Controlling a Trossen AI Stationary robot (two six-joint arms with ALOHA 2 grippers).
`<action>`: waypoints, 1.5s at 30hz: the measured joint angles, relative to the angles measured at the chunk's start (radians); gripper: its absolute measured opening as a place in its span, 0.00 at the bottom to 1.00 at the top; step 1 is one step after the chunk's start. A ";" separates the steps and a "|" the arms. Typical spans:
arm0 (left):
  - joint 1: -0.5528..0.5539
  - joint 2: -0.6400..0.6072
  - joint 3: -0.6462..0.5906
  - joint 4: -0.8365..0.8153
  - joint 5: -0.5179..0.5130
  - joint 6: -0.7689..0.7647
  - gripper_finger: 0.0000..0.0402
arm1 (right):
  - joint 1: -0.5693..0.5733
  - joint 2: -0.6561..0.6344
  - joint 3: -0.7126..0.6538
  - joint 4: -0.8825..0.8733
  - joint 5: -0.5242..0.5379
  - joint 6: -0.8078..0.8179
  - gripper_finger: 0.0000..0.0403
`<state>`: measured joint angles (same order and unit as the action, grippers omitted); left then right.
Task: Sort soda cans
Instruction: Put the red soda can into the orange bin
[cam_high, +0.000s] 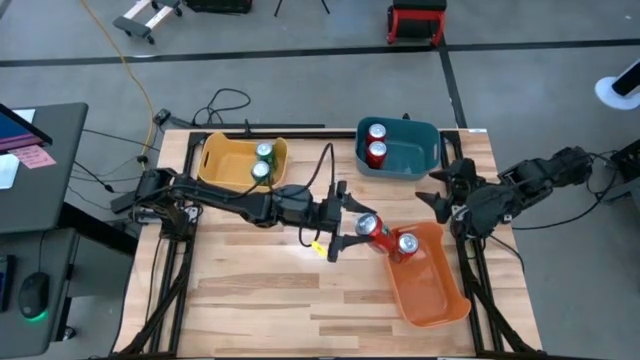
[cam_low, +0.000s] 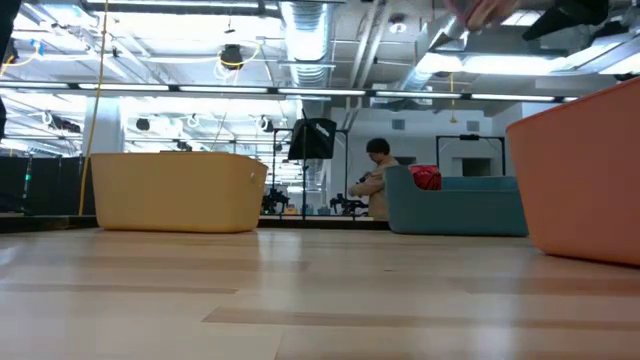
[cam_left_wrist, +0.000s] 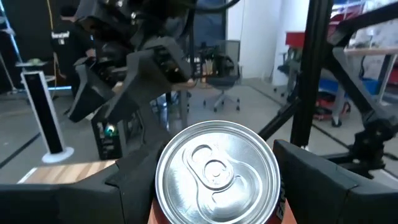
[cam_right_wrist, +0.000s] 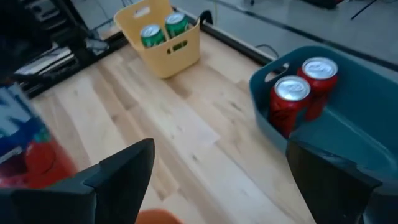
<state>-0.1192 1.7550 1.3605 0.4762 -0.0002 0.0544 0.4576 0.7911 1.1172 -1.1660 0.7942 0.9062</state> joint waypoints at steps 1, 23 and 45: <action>-0.002 0.000 0.000 0.008 0.000 -0.004 0.69 | 0.000 -0.003 0.000 0.000 0.012 0.001 0.95; -0.052 0.383 0.452 -0.133 0.114 0.108 0.69 | 0.001 -0.002 0.000 0.013 0.045 -0.013 0.95; -0.039 0.669 0.827 -0.390 0.207 0.175 0.69 | 0.001 0.002 0.000 0.016 0.032 -0.014 0.95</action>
<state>-0.1585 2.4241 2.1872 0.0865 0.2071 0.2295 0.4583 0.7929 1.1172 -1.1503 0.8258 0.8925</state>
